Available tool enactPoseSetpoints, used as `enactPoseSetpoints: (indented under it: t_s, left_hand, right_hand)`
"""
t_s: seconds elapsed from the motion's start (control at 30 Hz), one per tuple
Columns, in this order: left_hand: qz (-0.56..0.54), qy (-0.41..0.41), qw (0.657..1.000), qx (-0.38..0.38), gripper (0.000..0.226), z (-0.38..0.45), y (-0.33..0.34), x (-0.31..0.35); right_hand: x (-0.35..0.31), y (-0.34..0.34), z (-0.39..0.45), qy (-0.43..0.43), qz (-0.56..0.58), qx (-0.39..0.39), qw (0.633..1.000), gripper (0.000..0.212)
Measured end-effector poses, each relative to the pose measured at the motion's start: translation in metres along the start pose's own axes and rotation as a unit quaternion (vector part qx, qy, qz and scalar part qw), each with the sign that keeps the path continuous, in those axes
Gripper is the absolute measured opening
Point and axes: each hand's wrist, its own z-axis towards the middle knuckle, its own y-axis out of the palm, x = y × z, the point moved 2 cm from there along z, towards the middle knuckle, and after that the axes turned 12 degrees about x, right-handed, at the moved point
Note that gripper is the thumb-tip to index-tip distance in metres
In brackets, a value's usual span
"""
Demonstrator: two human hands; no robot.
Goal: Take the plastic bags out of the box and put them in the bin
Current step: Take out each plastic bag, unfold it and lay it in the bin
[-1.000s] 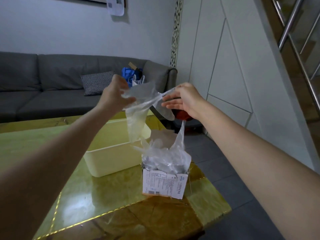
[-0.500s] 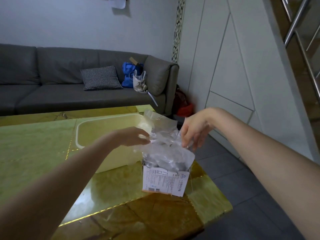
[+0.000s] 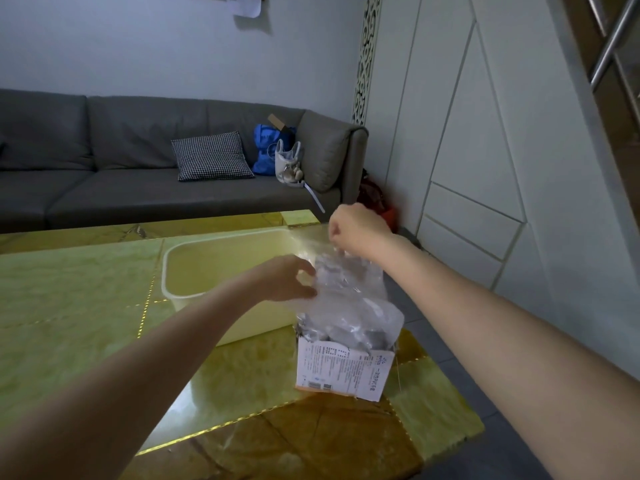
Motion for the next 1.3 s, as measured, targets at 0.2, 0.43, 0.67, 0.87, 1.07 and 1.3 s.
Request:
enactPoseSetpoints:
  t_s: [0.2,0.43,0.67,0.87,1.07,1.3]
  left_hand:
    - [-0.325,-0.146,0.927,0.116,0.088,0.011,-0.046,0.006]
    - [0.018,-0.104,0.939,0.329,0.022,0.002,-0.079,-0.035]
    - [0.346,-0.077,0.925,0.135,0.049,-0.006,-0.081,-0.114]
    - [0.228,-0.057,0.971,-0.046,0.066,0.015,-0.069,-0.131]
    - [0.193,-0.063,0.947,-0.25,0.039,0.032,-0.026,-0.127]
    - [0.248,-0.09,0.9,-0.347,0.043,0.053,0.009,-0.162]
  right_hand:
    - [-0.034,-0.03,0.007,-0.037,0.176,0.11,0.978,0.019]
    - [-0.07,-0.043,0.026,0.061,0.499,0.133,0.854,0.024]
    - [-0.056,0.032,0.062,0.16,0.364,0.058,0.916,0.015]
    - [-0.066,0.101,0.081,0.066,0.123,-0.125,0.982,0.035]
    - [-0.07,0.135,0.076,0.001,0.06,-0.275,0.96,0.015]
    - [-0.08,0.136,0.082,-0.035,-0.113,-0.272,0.955,0.035]
